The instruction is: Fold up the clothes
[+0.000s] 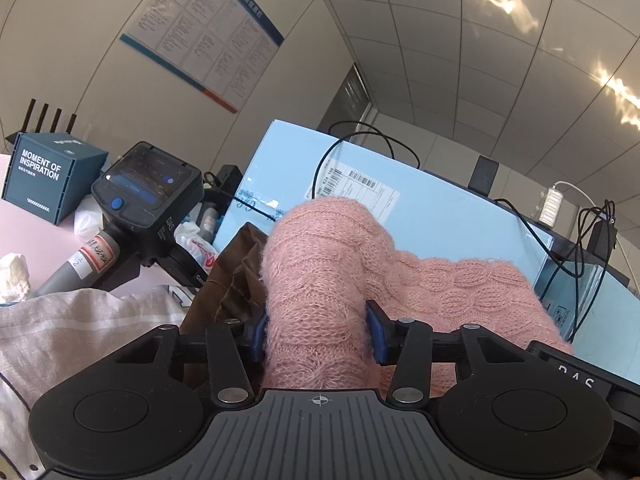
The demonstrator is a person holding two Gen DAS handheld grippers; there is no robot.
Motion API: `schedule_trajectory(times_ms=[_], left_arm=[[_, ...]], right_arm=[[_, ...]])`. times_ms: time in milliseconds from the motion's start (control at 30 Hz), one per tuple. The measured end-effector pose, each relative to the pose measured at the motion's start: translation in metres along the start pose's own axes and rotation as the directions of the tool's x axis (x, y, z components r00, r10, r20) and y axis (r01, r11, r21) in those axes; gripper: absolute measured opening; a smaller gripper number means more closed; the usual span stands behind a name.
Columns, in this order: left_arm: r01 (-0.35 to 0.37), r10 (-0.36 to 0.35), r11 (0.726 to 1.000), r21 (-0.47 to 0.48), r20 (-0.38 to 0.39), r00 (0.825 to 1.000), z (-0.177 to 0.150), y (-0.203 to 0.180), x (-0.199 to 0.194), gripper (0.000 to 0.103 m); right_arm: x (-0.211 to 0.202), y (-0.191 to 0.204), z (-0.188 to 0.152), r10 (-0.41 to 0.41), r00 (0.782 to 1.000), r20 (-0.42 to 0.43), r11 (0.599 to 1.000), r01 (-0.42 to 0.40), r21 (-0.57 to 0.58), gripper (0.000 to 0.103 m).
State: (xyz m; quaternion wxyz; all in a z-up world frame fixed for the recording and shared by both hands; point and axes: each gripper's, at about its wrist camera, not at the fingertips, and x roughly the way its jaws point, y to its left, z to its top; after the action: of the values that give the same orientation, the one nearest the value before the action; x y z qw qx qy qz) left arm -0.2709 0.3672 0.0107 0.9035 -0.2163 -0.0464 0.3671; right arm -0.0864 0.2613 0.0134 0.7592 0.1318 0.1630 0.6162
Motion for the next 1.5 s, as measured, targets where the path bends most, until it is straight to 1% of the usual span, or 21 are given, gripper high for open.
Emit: schedule_trajectory(times_ms=[100, 200, 333, 467, 567, 633, 733, 800, 933, 967, 1100, 1333, 1433, 1500], left_arm=[[0.02, -0.02, 1.0, 0.015, 0.033, 0.999, 0.001, -0.003, -0.004, 0.043], [0.032, -0.034, 0.999, 0.04, 0.064, 0.997, 0.001, -0.007, -0.008, 0.042], [0.044, -0.048, 0.998, 0.044, 0.092, 0.995, 0.002, -0.008, -0.011, 0.042], [0.031, -0.038, 0.998, 0.049, 0.144, 0.989, 0.002, -0.009, -0.016, 0.042], [0.02, -0.033, 0.998, 0.066, 0.206, 0.978, 0.002, -0.012, -0.023, 0.042], [0.036, -0.052, 0.997, 0.073, 0.225, 0.973, 0.003, -0.012, -0.026, 0.042], [0.087, -0.099, 0.994, 0.066, 0.224, 0.97, 0.004, -0.011, -0.027, 0.042], [0.104, -0.114, 0.993, 0.059, 0.224, 0.968, 0.003, -0.008, -0.026, 0.042], [0.14, -0.157, 0.987, 0.08, 0.287, 0.945, 0.0, -0.009, -0.034, 0.042], [0.143, -0.169, 0.984, 0.105, 0.303, 0.938, -0.001, -0.013, -0.037, 0.042], [0.199, -0.254, 0.961, 0.191, 0.334, 0.908, 0.001, -0.032, -0.065, 0.042], [0.268, -0.304, 0.951, 0.152, 0.33, 0.894, -0.002, -0.06, -0.132, 0.042], [0.302, -0.343, 0.938, 0.171, 0.319, 0.883, -0.006, -0.08, -0.154, 0.042], [0.333, -0.376, 0.925, 0.185, 0.302, 0.876, -0.01, -0.094, -0.163, 0.042]], right_arm=[[-0.011, 0.009, 0.004, 0.043, 0.999, 0.032, 0.998, -0.042, -0.043, 0.043], [-0.021, 0.016, 0.009, 0.085, 0.995, 0.045, 0.996, -0.084, -0.038, 0.043], [-0.028, 0.019, 0.011, 0.104, 0.993, 0.054, 0.994, -0.103, -0.029, 0.043], [-0.029, 0.02, 0.012, 0.123, 0.991, 0.047, 0.992, -0.122, -0.019, 0.043], [-0.031, 0.023, 0.011, 0.144, 0.989, 0.036, 0.99, -0.144, -0.013, 0.043], [-0.031, 0.026, 0.01, 0.158, 0.987, 0.028, 0.987, -0.157, -0.016, 0.043], [-0.033, 0.032, 0.009, 0.171, 0.985, 0.019, 0.985, -0.171, -0.013, 0.043], [-0.036, 0.036, 0.01, 0.176, 0.984, 0.02, 0.984, -0.176, -0.01, 0.043], [-0.051, 0.043, 0.015, 0.175, 0.984, 0.04, 0.985, -0.175, -0.004, 0.043], [-0.058, 0.045, 0.017, 0.176, 0.983, 0.047, 0.984, -0.176, -0.003, 0.043], [-0.095, 0.054, 0.025, 0.178, 0.981, 0.074, 0.984, -0.177, -0.013, 0.043], [-0.182, 0.065, 0.033, 0.222, 0.971, 0.087, 0.974, -0.216, -0.071, 0.042], [-0.218, 0.067, 0.033, 0.229, 0.968, 0.097, 0.97, -0.219, -0.104, 0.043], [-0.239, 0.063, 0.034, 0.226, 0.968, 0.106, 0.971, -0.215, -0.101, 0.043]])
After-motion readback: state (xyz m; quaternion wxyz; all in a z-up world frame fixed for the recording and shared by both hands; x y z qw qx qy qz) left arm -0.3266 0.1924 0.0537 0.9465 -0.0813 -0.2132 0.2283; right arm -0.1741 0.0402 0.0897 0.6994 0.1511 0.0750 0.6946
